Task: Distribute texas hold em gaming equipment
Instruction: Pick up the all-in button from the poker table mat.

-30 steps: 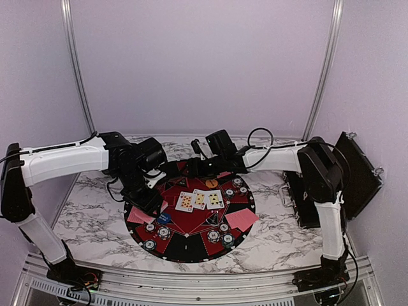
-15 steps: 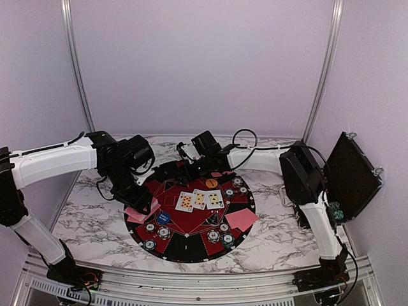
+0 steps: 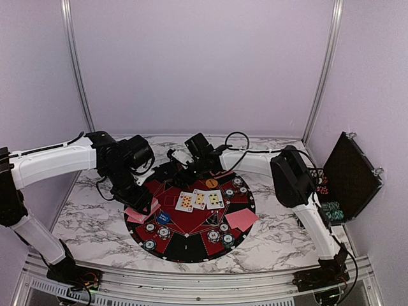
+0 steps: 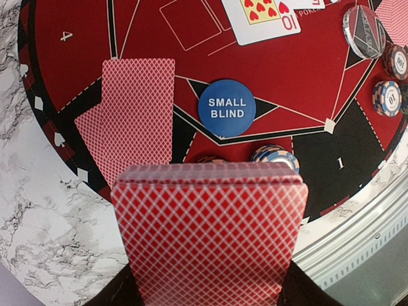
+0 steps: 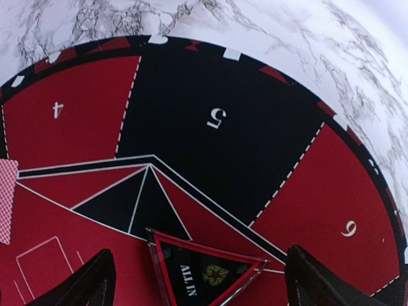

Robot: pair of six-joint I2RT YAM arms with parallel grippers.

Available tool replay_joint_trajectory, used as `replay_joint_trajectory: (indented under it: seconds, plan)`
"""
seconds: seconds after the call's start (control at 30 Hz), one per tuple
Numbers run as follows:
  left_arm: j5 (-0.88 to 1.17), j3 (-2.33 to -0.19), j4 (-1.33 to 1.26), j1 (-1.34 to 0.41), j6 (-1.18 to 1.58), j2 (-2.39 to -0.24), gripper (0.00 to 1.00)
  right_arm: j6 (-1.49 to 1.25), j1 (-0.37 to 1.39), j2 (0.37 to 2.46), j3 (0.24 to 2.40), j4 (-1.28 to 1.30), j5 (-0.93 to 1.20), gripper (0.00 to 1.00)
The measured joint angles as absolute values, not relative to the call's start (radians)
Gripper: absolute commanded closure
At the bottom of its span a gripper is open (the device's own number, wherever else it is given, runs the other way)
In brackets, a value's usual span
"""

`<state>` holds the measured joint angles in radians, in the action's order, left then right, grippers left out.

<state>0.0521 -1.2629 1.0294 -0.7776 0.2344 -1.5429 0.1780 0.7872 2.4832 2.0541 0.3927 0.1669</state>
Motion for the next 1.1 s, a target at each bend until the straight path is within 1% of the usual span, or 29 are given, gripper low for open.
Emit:
replay_joint_trajectory:
  seconds: [0.33,0.5,1.1]
  plan:
    - [0.053,-1.263,1.029,-0.777,0.231,-1.543,0.48,0.227,0.752,2.521,2.072,0.420,0.204,0.10]
    - [0.054,-1.263,1.029,-0.777,0.227,-1.543,0.47,0.245,0.748,2.553,2.127,0.433,0.221,0.12]
    - [0.056,-1.263,1.029,-0.777,0.223,-1.543,0.47,0.223,0.754,2.569,2.143,0.426,0.207,0.32]
